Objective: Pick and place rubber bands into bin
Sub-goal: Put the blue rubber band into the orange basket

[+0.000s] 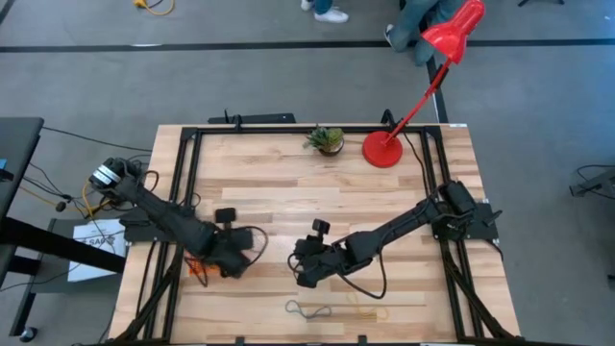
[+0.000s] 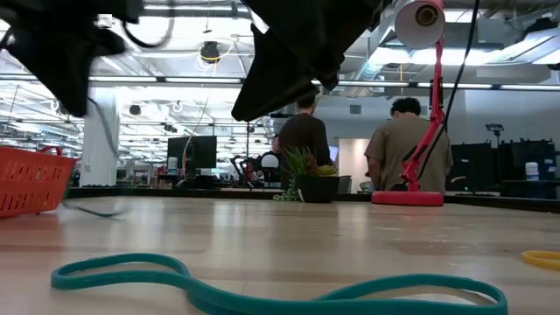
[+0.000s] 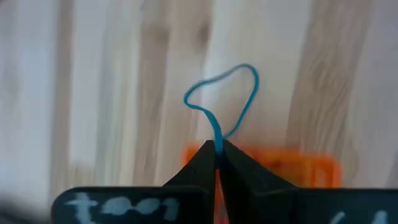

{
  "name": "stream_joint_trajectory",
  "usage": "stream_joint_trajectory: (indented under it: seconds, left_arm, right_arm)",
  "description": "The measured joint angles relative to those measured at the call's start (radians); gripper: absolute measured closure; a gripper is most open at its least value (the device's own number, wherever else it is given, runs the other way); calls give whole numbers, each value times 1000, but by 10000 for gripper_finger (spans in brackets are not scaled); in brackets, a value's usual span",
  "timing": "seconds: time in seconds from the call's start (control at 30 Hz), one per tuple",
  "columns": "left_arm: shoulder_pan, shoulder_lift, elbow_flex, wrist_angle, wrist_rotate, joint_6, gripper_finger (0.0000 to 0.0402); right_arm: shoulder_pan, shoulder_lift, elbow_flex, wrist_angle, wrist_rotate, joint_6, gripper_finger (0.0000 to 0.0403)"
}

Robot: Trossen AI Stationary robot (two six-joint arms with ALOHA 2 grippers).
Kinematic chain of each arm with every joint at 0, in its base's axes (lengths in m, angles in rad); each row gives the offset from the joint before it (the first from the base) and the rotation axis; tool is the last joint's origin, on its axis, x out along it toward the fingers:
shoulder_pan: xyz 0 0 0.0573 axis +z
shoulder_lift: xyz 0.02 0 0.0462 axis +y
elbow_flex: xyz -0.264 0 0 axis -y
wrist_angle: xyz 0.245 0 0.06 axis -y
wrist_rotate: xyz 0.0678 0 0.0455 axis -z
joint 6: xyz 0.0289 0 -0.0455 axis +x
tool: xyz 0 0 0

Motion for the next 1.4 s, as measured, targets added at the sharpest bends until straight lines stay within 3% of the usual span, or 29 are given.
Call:
stream_joint_trajectory:
  seconds: [0.17, 0.27, 0.4, 0.5, 0.63, 0.83, 1.1, 1.3, 1.4]
  left_arm:
    - [-110, -1, 118, -318, 59, -342, 401]
    - [-186, -1, 160, -463, 144, -519, 401]
    - [-289, -6, 153, -441, 282, -648, 401]
    - [-357, -7, 132, -427, 256, -696, 401]
    - [-391, -7, 90, -422, 150, -767, 391]
    - [-383, -7, 8, -355, 50, -746, 349]
    - [-347, -6, -79, -177, 19, -625, 296]
    - [-309, -6, -81, 10, -135, -483, 290]
    - [-280, -6, -81, 175, -200, -348, 290]
  right_arm:
    - [0, 0, 0, 0, 0, 0, 324]
    - [0, 0, 0, 0, 0, 0, 324]
    - [0, 0, 0, 0, 0, 0, 324]
    - [0, 0, 0, 0, -1, 0, 324]
    - [0, 0, 0, 0, -1, 0, 324]
    - [0, 0, 0, 0, -1, 0, 324]
    - [0, 0, 0, 0, -24, 0, 324]
    - [6, 0, 0, 0, -310, -8, 324]
    - [26, 0, 0, 1, -371, -14, 324]
